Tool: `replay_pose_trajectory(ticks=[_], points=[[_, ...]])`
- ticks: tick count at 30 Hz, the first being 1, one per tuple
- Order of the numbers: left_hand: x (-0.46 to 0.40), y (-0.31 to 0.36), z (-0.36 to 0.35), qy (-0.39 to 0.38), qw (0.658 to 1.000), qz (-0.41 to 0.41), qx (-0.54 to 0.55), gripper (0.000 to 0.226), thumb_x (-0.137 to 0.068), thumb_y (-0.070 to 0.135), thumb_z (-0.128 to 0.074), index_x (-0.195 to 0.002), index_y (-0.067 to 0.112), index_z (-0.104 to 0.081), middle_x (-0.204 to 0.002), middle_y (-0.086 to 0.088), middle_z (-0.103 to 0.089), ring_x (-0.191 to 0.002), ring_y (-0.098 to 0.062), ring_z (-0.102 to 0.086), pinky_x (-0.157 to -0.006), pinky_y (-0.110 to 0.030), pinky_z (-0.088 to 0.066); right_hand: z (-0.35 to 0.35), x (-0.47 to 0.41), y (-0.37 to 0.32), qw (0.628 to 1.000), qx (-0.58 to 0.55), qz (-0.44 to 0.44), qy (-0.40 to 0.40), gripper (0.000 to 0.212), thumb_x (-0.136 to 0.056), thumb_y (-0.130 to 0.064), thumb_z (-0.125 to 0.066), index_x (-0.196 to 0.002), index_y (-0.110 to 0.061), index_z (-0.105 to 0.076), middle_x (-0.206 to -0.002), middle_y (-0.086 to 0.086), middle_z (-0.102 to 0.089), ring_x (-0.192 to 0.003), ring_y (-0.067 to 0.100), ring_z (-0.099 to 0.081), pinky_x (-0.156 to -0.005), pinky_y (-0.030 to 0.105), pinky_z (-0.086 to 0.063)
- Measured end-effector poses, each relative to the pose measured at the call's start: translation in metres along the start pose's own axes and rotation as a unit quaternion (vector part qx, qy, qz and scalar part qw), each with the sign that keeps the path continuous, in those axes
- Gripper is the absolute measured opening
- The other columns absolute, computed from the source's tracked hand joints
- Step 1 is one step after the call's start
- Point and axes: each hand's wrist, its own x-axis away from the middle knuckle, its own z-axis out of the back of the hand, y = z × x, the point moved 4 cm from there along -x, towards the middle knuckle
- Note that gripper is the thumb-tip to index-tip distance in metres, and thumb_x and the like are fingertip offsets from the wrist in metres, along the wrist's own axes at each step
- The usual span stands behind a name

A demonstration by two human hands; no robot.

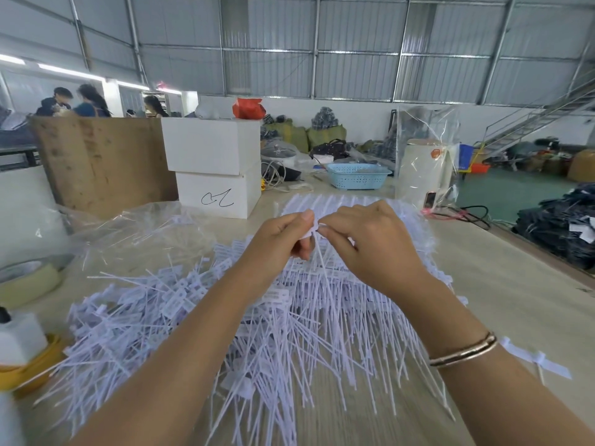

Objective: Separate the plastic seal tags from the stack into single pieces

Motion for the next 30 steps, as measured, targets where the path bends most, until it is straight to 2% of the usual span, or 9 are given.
replay_pose_trajectory(ticks=[5,9,12,15,17,19,22,27,30], points=[[0.0,-0.004,-0.004,-0.021,0.996,0.011,0.091,0.046,-0.091,0.041,-0.047,-0.047,0.026,-0.05,-0.056,0.007,-0.056,-0.056,-0.006,-0.051,-0.061,-0.016,-0.045,-0.006,0.002,0.003,0.994,-0.101,-0.042,-0.001,0.032,-0.094,-0.027,-0.045,-0.08,-0.011,-0.069,-0.065,-0.005,-0.06,-0.059,0.017,-0.051,-0.069,0.034,-0.04],[-0.003,-0.01,0.017,0.011,0.988,0.02,0.154,0.045,-0.092,0.039,-0.048,-0.05,0.024,-0.045,-0.06,0.003,-0.059,-0.059,-0.01,-0.051,-0.062,-0.022,-0.041,-0.005,0.003,0.006,0.967,-0.234,-0.099,0.023,0.021,-0.094,-0.022,-0.054,-0.095,-0.016,-0.074,-0.073,-0.024,-0.06,-0.067,0.007,-0.058,-0.061,0.019,-0.038],[-0.005,-0.008,0.031,0.038,0.997,0.011,0.067,0.046,-0.087,0.04,-0.058,-0.045,0.023,-0.048,-0.059,0.001,-0.061,-0.057,-0.01,-0.052,-0.06,-0.021,-0.04,-0.002,-0.002,0.002,0.955,-0.278,-0.099,0.009,0.023,-0.095,-0.019,-0.054,-0.083,-0.035,-0.067,-0.085,-0.007,-0.07,-0.074,0.015,-0.063,-0.055,0.029,-0.042],[-0.004,-0.004,0.048,0.091,0.996,0.021,-0.004,0.042,-0.079,0.043,-0.068,-0.043,0.024,-0.055,-0.053,0.001,-0.059,-0.053,-0.011,-0.048,-0.061,-0.026,-0.038,0.005,-0.009,0.005,0.925,-0.351,-0.144,-0.001,0.035,-0.096,-0.01,-0.049,-0.09,-0.043,-0.06,-0.07,0.015,-0.06,-0.055,0.033,-0.047,-0.048,0.039,-0.039],[-0.004,-0.006,0.063,0.134,0.988,0.037,-0.073,0.039,-0.08,0.037,-0.069,-0.046,0.024,-0.057,-0.051,0.002,-0.06,-0.049,-0.008,-0.049,-0.058,-0.024,-0.04,0.001,-0.016,0.01,0.9,-0.391,-0.192,-0.016,0.043,-0.092,-0.003,-0.046,-0.099,-0.044,-0.059,-0.077,0.004,-0.061,-0.051,0.025,-0.039,-0.047,0.032,-0.036],[-0.001,-0.011,0.075,0.173,0.972,0.06,-0.148,0.036,-0.081,0.037,-0.069,-0.05,0.022,-0.057,-0.05,0.002,-0.061,-0.045,-0.005,-0.051,-0.056,-0.023,-0.042,-0.011,-0.027,0.011,0.888,-0.393,-0.232,-0.06,0.04,-0.09,-0.001,-0.044,-0.097,-0.039,-0.056,-0.098,-0.006,-0.059,-0.051,0.01,-0.047,-0.051,0.021,-0.042],[0.003,-0.027,0.086,0.181,0.929,0.105,-0.304,0.039,-0.082,0.04,-0.067,-0.07,0.005,-0.053,-0.053,-0.001,-0.058,-0.048,-0.009,-0.049,-0.05,-0.022,-0.038,-0.041,-0.043,0.004,0.868,-0.381,-0.267,-0.174,0.028,-0.089,-0.002,-0.046,-0.087,-0.029,-0.052,-0.083,-0.002,-0.056,-0.054,0.005,-0.051,-0.045,0.009,-0.039],[0.014,-0.047,0.099,0.184,0.872,0.168,-0.421,0.04,-0.084,0.05,-0.062,-0.087,0.012,-0.05,-0.074,-0.005,-0.056,-0.066,-0.022,-0.055,-0.056,-0.031,-0.04,-0.095,-0.048,-0.019,0.818,-0.418,-0.271,-0.287,0.027,-0.091,0.003,-0.046,-0.106,-0.013,-0.062,-0.068,0.001,-0.054,-0.053,0.008,-0.05,-0.053,0.016,-0.044],[0.016,-0.049,0.098,0.199,0.845,0.145,-0.474,0.021,-0.09,0.032,-0.06,-0.097,0.015,-0.051,-0.092,-0.01,-0.063,-0.082,-0.029,-0.059,-0.068,-0.038,-0.047,-0.116,-0.041,-0.026,0.783,-0.454,-0.301,-0.3,0.036,-0.092,0.004,-0.047,-0.126,-0.004,-0.055,-0.078,0.006,-0.057,-0.054,0.011,-0.051,-0.054,0.016,-0.048]])
